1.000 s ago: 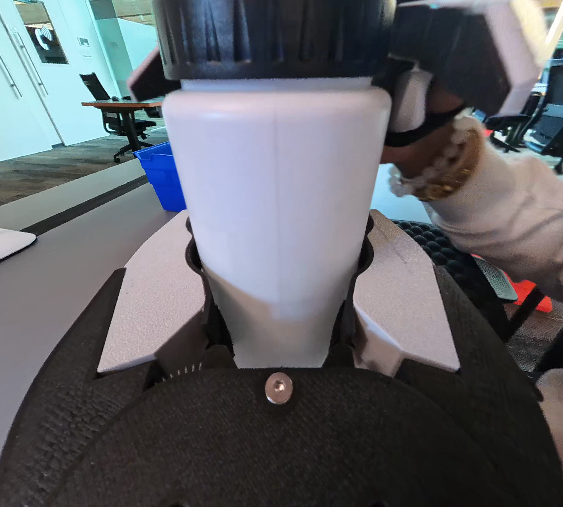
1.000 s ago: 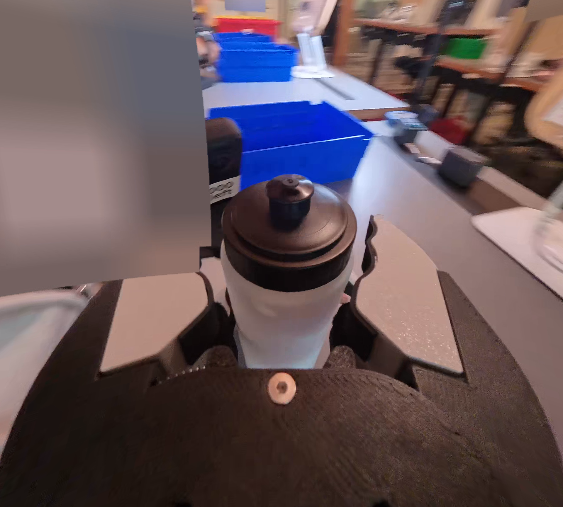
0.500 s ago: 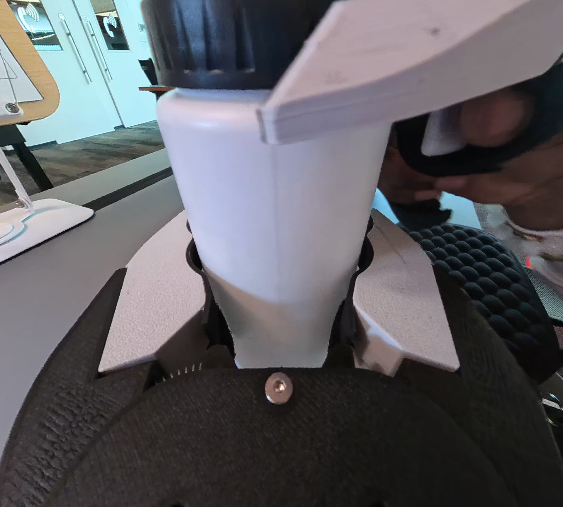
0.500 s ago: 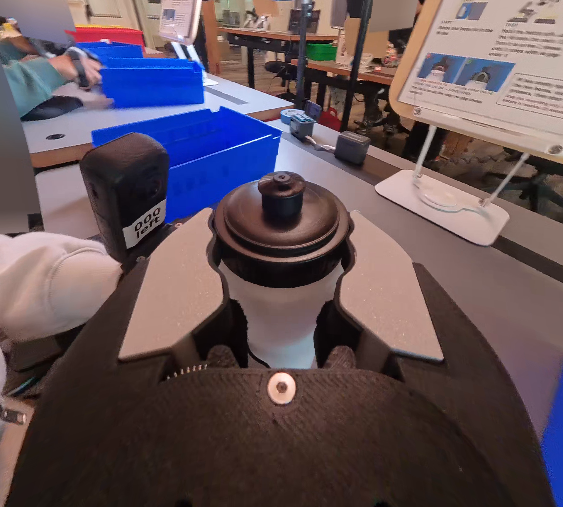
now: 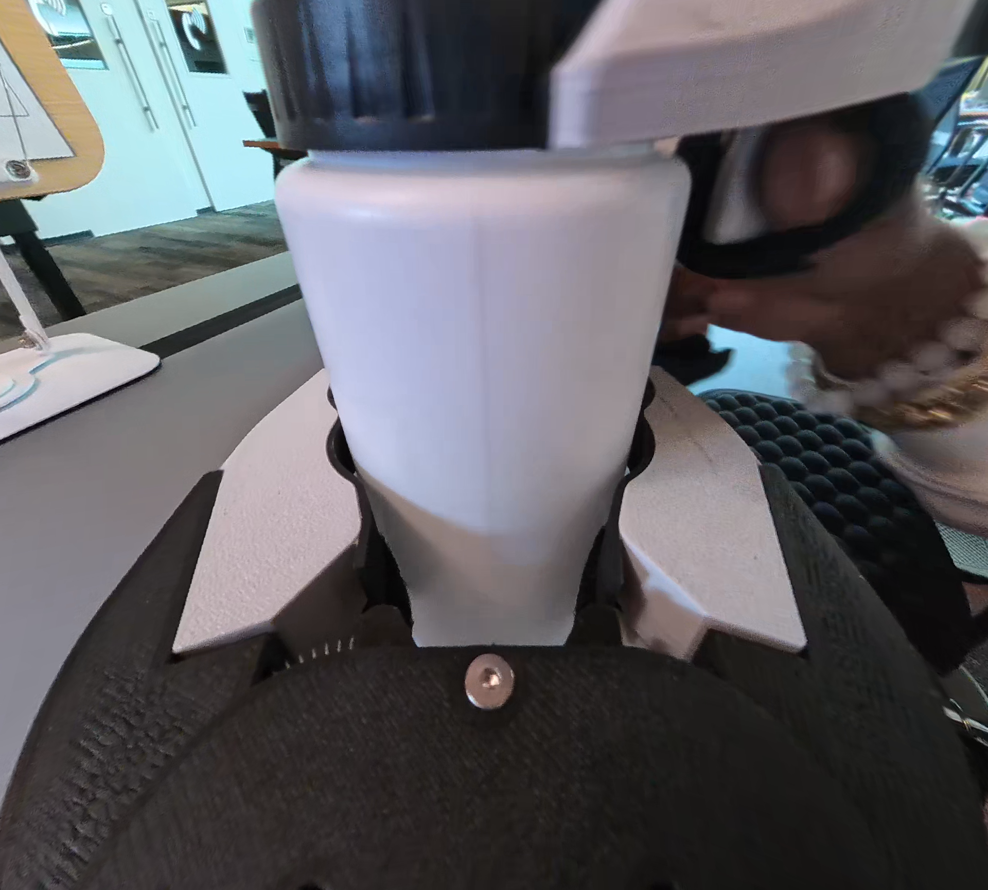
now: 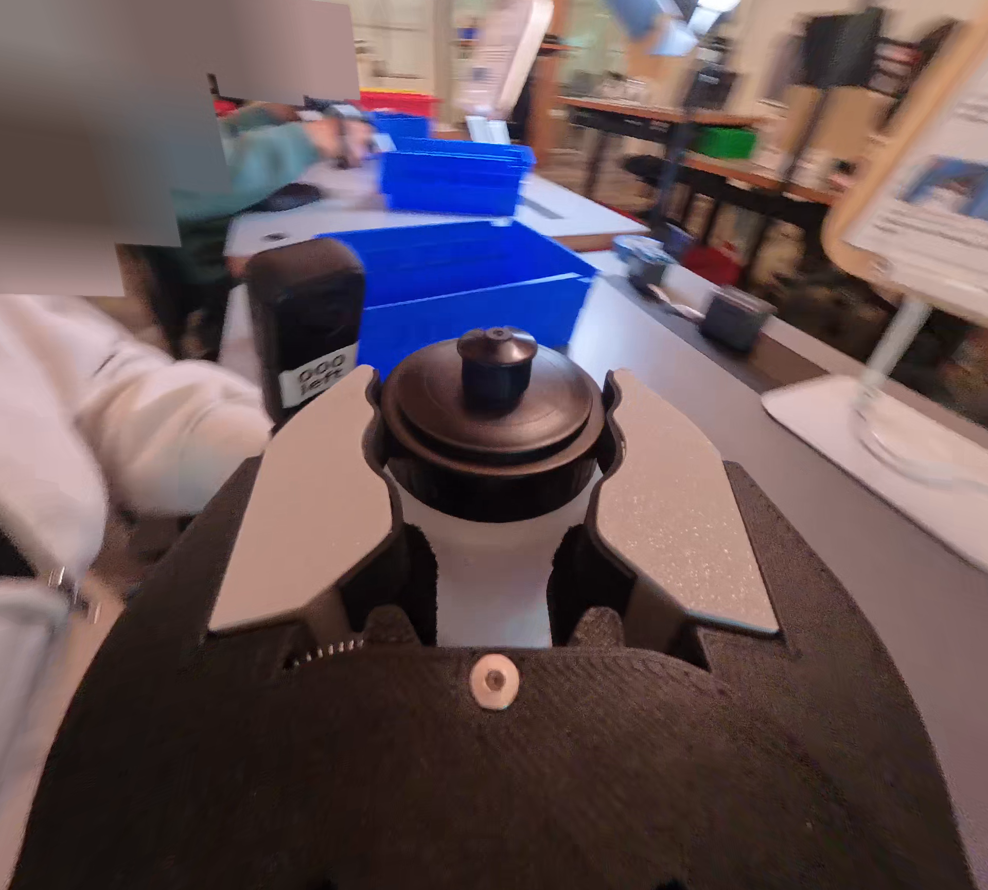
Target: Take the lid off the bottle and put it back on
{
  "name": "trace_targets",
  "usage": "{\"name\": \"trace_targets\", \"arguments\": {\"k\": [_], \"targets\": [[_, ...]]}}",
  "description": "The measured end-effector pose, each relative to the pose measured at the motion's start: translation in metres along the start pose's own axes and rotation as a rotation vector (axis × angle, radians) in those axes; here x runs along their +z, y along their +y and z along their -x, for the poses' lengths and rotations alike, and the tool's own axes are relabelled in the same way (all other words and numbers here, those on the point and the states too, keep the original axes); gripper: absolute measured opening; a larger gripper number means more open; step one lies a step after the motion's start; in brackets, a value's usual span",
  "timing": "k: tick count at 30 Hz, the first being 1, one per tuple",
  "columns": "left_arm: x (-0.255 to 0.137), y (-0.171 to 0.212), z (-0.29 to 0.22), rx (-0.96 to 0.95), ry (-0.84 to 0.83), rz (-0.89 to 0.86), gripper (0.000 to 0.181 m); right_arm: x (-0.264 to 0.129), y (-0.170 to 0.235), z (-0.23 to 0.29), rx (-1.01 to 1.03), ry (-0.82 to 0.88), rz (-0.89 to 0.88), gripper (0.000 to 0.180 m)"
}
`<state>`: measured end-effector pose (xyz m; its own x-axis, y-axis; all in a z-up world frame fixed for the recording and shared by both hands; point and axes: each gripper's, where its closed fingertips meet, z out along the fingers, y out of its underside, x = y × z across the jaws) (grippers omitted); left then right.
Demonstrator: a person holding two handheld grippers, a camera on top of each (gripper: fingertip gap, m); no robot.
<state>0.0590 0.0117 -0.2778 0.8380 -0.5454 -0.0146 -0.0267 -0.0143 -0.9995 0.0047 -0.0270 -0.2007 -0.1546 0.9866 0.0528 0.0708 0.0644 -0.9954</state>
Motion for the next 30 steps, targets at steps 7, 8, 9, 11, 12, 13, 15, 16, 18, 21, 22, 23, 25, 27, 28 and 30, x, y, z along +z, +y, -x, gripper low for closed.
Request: {"name": "trace_targets", "arguments": {"k": [7,8,9,11,12,13,15,16,18,21,22,23,25,27,28,30], "targets": [[0.0,0.0,-0.006,0.033,0.036,0.001,0.102,-0.005,0.004,0.0,-0.012,0.161,0.063,0.079],[0.0,0.0,-0.009,0.031,0.067,0.0,0.102,-0.004,0.006,0.005,-0.033,0.051,0.083,0.087],[0.0,0.0,-0.01,0.027,0.086,-0.003,0.102,-0.003,0.008,0.011,-0.031,-0.067,0.102,0.097],[-0.001,-0.001,-0.014,0.027,0.115,-0.012,0.102,-0.002,0.01,0.02,-0.002,-0.26,0.12,0.093],[-0.001,-0.001,-0.012,0.017,0.106,-0.011,0.102,-0.001,0.01,0.02,0.01,-0.303,0.12,0.091],[-0.001,-0.001,-0.01,0.011,0.093,-0.01,0.101,0.001,0.01,0.019,0.017,-0.308,0.109,0.088],[-0.002,-0.001,-0.004,0.0,0.042,-0.003,0.101,0.004,0.007,0.014,0.031,-0.254,0.064,0.085],[-0.002,-0.001,-0.001,-0.011,0.017,-0.003,0.101,0.005,0.006,0.01,0.051,-0.191,0.027,0.083],[-0.002,0.0,0.002,-0.008,-0.014,0.004,0.1,0.004,0.004,0.003,0.085,-0.061,-0.03,0.08],[-0.002,0.001,-0.003,0.025,-0.004,0.024,0.1,-0.002,0.004,0.005,0.06,0.045,-0.054,0.078],[-0.003,0.001,-0.004,0.026,-0.008,0.032,0.099,-0.003,0.004,0.006,0.052,0.077,-0.056,0.078],[-0.003,0.001,-0.004,0.027,-0.016,0.032,0.099,-0.003,0.004,0.004,0.05,0.118,-0.054,0.078],[-0.003,0.001,-0.001,0.038,-0.053,0.037,0.095,-0.004,0.004,0.0,0.035,0.179,-0.048,0.078],[-0.003,0.0,0.006,0.083,-0.115,0.04,0.09,-0.005,0.004,-0.005,-0.035,0.28,-0.03,0.078],[-0.003,0.001,0.007,0.099,-0.124,0.038,0.09,-0.004,0.003,-0.004,-0.089,0.315,-0.017,0.078],[-0.004,0.001,0.006,0.114,-0.104,0.03,0.09,-0.002,0.004,0.0,-0.147,0.35,-0.002,0.079]]}}
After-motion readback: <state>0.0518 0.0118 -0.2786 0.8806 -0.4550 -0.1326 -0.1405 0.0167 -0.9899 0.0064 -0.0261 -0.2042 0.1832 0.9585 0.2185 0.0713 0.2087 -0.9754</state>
